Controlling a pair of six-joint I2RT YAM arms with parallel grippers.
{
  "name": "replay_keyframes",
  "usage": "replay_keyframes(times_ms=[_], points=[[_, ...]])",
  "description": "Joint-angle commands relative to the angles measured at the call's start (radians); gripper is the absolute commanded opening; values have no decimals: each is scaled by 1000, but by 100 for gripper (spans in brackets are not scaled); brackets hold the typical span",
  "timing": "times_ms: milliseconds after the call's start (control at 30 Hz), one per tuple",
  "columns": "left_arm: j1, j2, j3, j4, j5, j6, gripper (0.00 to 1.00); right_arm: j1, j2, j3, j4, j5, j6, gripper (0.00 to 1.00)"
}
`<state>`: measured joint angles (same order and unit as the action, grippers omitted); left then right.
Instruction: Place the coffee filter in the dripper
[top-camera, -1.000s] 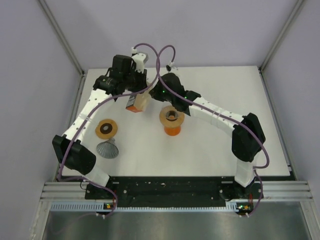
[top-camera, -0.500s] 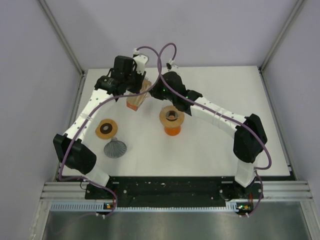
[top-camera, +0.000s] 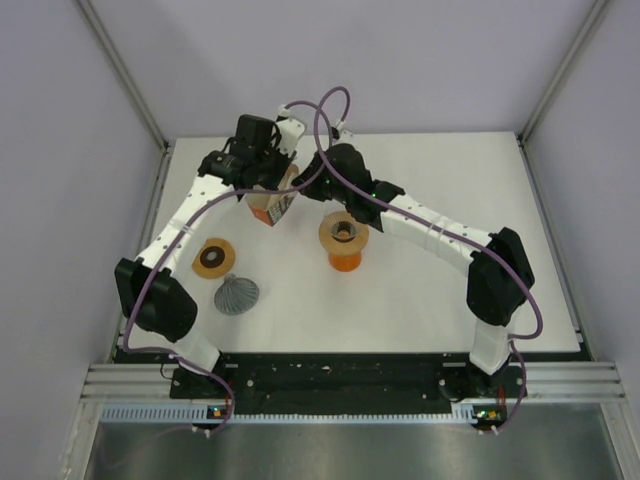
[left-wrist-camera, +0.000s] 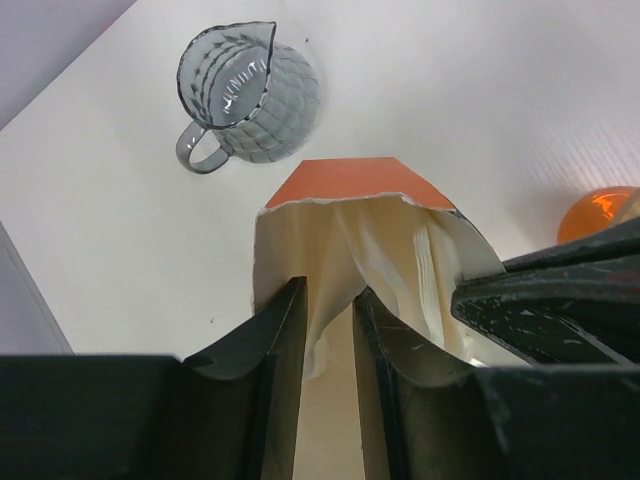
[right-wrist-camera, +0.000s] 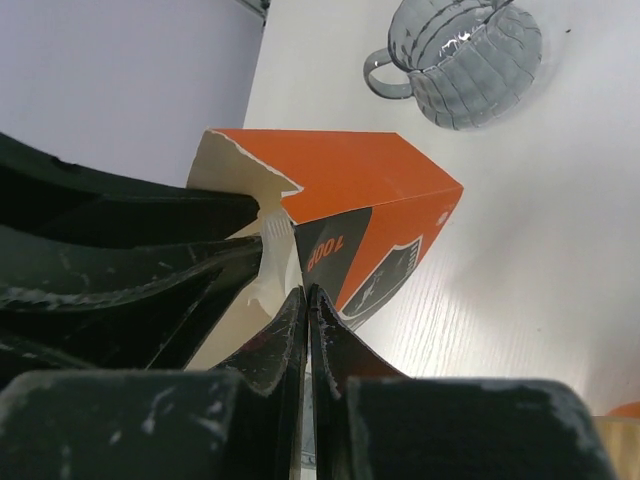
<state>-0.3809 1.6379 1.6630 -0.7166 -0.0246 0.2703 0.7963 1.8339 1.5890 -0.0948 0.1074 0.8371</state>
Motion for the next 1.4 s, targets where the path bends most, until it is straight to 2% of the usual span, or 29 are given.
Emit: replay_keyframes(times_ms=[0, 200, 267, 333, 367, 633, 767, 1100, 1367], points=[[-1, 20, -3, 8, -55, 64, 31, 0, -39, 23, 76, -55, -13, 0], [0, 39, -3, -21, -46, 66, 27, 1, -41, 23, 86, -71, -20, 0], [2, 46, -3, -40, -35, 66, 19, 0, -44, 22, 87, -71, -20, 0], [2, 42, -3, -46, -34, 55, 4, 0, -47, 19, 86, -69, -23, 0], [2, 39, -2, -46, -34, 43, 0, 0, -47, 17, 86, -68, -23, 0], [4, -21, 92, -99, 20, -40, 0, -9, -50, 2, 55, -17, -26, 0], [5, -70, 127, -130, 132, -83, 0, -14, -62, -14, 44, 17, -42, 0], [5, -125, 227, -179, 227, -147, 0, -25, -70, -17, 43, 38, -56, 0], [63, -144, 398, -233, 293, -210, 0, -54, -100, -17, 33, 55, -67, 0]])
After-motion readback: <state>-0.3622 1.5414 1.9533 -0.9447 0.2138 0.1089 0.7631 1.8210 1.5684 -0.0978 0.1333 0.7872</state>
